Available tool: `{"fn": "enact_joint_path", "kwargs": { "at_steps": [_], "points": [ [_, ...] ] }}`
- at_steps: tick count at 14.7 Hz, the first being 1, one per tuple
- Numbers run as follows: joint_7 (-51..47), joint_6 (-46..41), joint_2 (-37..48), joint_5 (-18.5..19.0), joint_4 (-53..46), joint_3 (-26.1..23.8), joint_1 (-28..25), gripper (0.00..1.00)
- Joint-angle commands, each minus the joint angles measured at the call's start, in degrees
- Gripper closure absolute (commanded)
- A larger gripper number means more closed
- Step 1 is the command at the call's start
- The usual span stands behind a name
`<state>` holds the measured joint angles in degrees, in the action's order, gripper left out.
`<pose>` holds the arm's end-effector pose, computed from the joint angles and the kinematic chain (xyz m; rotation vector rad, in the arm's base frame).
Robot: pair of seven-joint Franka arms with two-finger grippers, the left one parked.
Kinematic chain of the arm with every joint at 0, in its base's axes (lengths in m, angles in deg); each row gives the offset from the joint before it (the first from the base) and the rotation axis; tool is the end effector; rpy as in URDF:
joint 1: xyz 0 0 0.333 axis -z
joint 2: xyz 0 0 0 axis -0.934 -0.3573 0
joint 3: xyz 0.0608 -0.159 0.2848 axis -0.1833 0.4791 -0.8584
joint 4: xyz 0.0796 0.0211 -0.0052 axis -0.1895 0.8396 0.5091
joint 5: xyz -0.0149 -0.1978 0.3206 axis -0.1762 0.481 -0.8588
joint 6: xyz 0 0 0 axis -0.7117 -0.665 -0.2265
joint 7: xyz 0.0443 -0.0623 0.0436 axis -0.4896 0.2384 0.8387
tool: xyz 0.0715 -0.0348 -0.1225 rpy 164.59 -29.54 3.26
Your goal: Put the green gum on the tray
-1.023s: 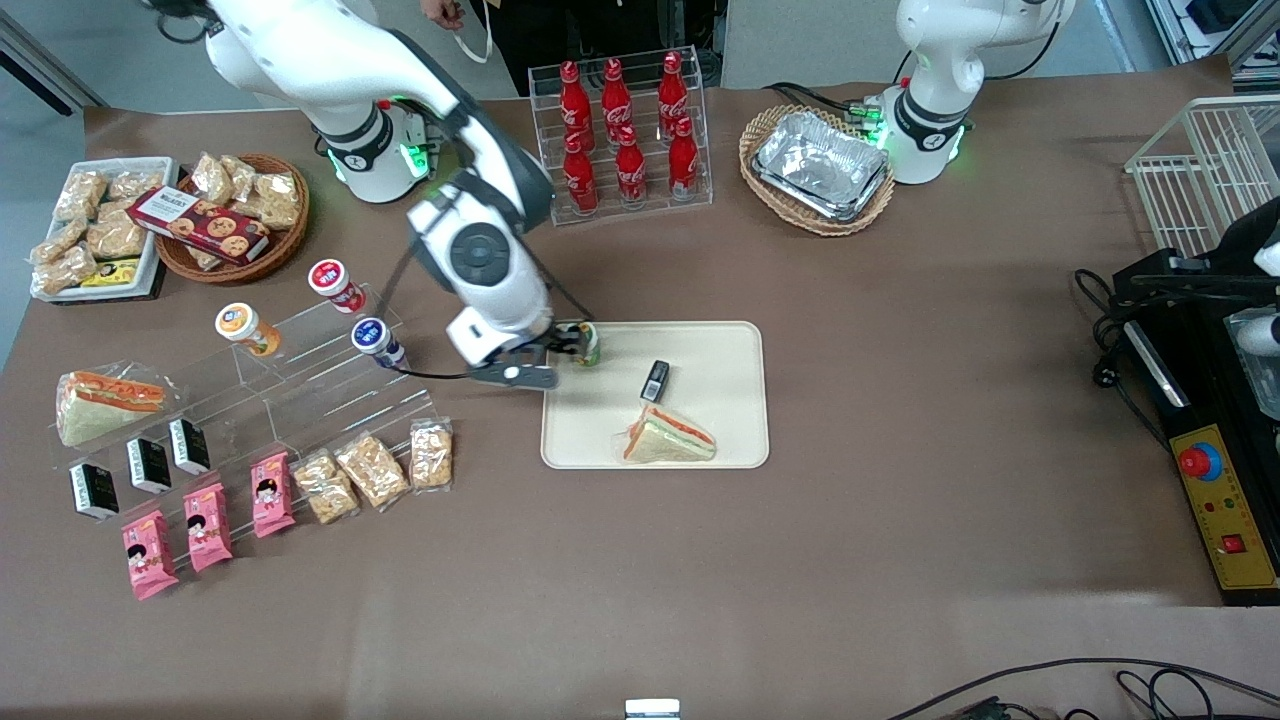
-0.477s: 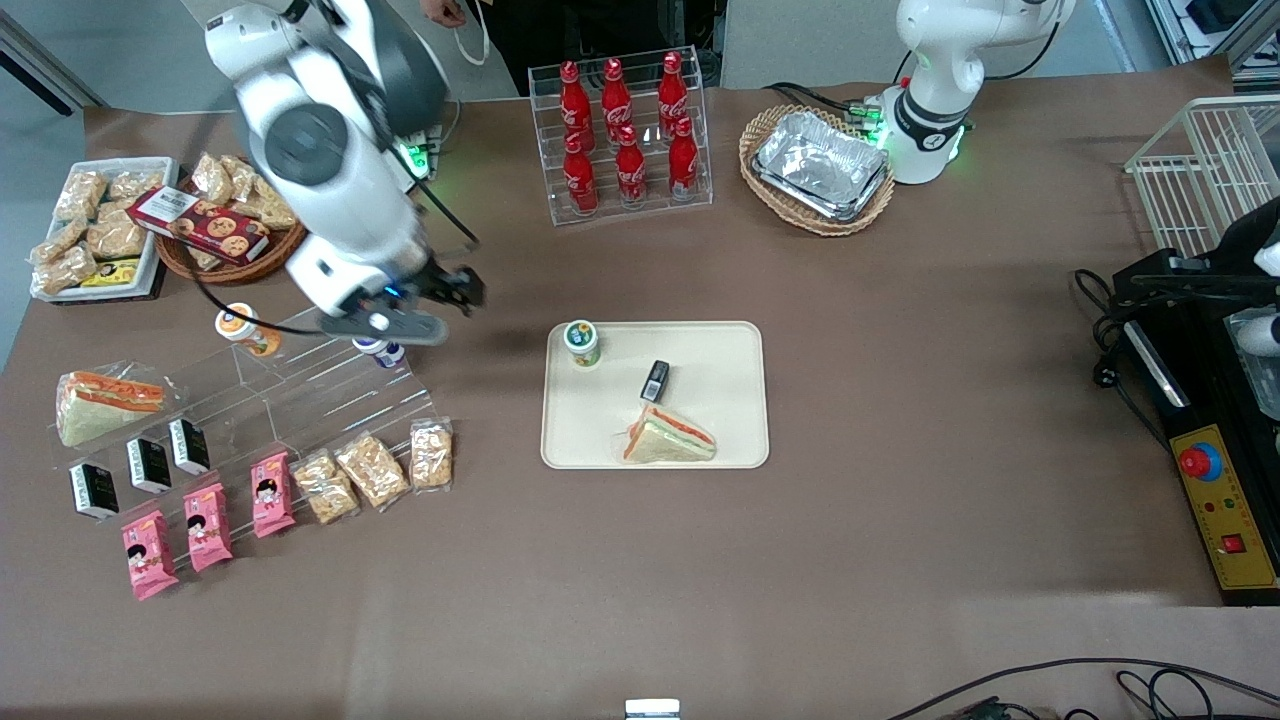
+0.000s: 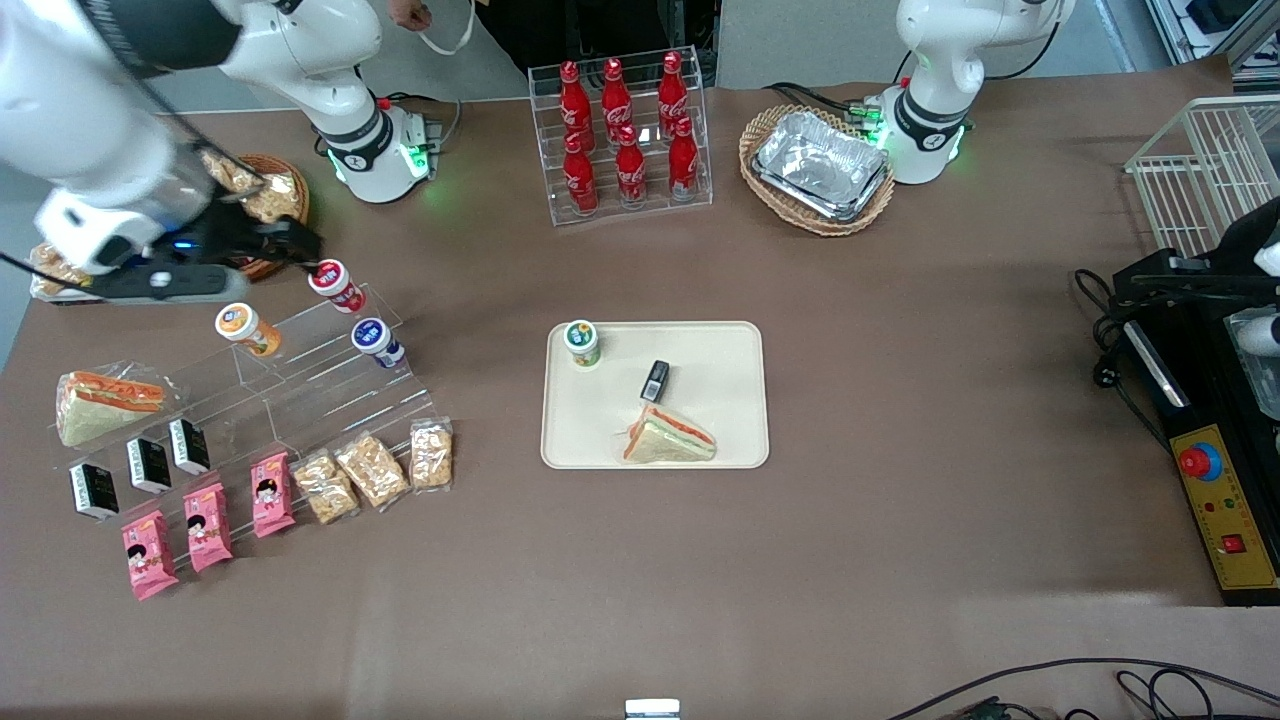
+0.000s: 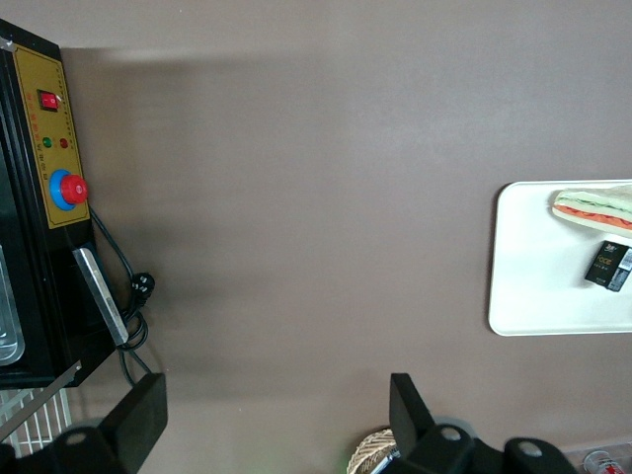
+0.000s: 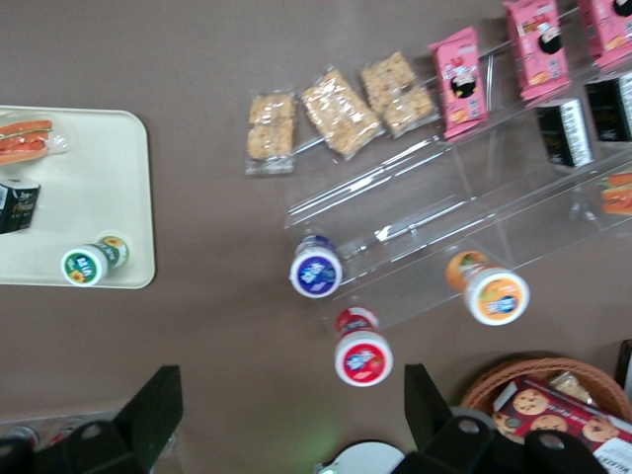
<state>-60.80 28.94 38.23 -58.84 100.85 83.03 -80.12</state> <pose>0.4754 0.0957 0.5818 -3.1310 0.0040 0.1527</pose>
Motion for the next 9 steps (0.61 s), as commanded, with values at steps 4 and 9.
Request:
{"fn": "enact_joint_path", "kwargs": {
  "at_steps": [4,9],
  "points": [
    [11.2,-2.1,-2.3,-1.2,-5.9,8.3,0.2,0.00],
    [11.3,-6.3,-5.2,-0.9,-11.4,11.5,0.2,0.00]
  ]
}}
